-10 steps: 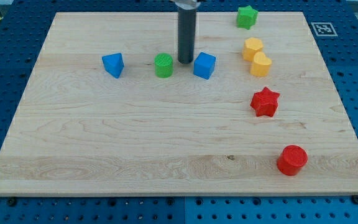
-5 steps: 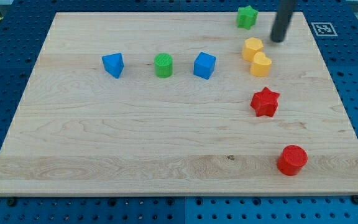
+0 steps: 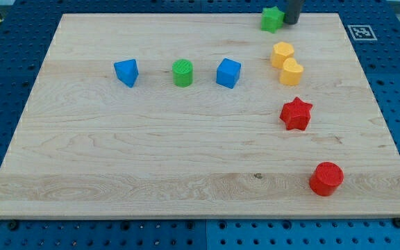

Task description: Move green star towards blue triangle

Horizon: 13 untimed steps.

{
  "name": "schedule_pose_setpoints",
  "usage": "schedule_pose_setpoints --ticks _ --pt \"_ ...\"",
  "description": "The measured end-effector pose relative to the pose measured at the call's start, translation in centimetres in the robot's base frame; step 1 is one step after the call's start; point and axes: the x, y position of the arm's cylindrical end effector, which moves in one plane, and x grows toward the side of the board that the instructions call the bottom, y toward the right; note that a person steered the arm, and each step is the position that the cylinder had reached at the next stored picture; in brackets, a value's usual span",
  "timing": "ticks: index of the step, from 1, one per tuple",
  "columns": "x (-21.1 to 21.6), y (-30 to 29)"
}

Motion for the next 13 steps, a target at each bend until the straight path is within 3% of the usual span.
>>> schedule_pose_setpoints --ticks 5,7,9,13 --pt "0.3 -14.0" --pt "7.4 -14.3" --pt "10.0 -19.2" --pt "5.9 -25.6"
